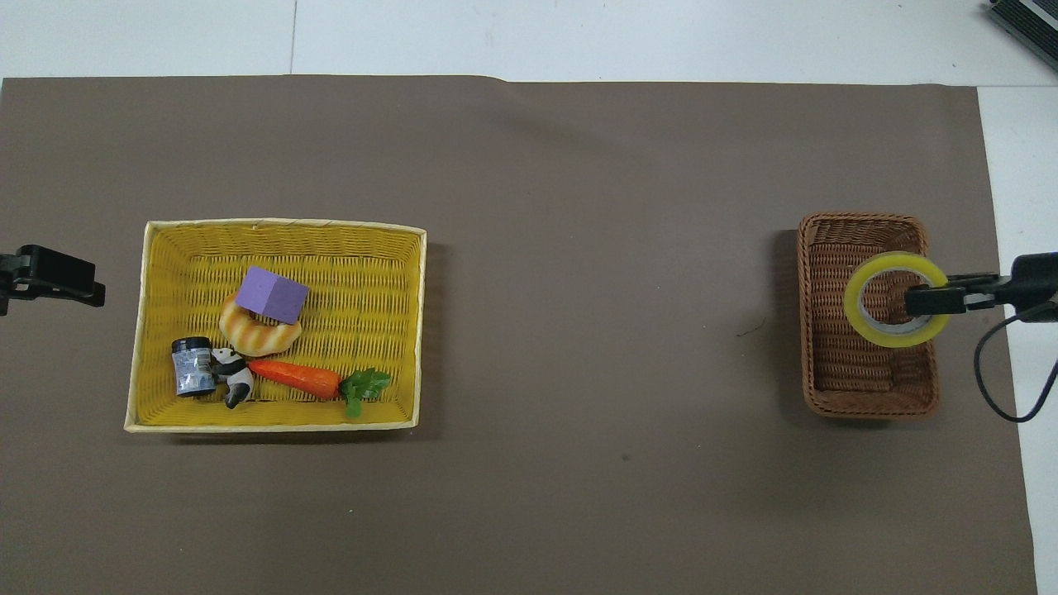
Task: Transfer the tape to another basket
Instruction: 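Lower the tape into the wicker basket and open the right gripper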
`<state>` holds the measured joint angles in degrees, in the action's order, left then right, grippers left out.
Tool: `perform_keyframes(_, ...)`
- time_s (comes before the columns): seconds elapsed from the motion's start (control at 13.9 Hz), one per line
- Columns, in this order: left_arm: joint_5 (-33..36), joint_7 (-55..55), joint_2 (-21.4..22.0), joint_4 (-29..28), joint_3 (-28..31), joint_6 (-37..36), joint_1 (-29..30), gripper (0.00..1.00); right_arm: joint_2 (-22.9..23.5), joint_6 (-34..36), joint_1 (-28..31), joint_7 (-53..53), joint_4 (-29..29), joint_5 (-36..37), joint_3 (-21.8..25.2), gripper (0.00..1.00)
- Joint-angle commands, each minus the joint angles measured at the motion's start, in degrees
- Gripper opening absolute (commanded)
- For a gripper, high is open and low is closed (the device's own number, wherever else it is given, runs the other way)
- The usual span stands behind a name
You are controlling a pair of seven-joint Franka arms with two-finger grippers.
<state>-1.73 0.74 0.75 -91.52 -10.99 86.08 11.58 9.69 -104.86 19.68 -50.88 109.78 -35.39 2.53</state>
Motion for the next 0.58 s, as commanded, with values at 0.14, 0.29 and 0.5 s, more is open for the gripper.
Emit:
perform_keyframes(0.14,0.85,-0.92,0.92,-0.76,-0.53,-0.65,0.73,1.0,2.87,-2.71,0.1,-6.94,-0.71,8.04,-0.6,0.0)
perform_keyframes(0.29,0.85,-0.83,1.01,-0.76,-0.53,-0.65,0.99,1.0,4.97,-2.8,0.1,-10.62,-0.71,8.14,-0.6,0.0)
perform_keyframes(0.5,0.85,-0.92,0.92,-0.76,-0.53,-0.65,0.9,1.0,5.86,-4.3,-0.08,-13.72,-0.01,9.1,-0.6,0.0)
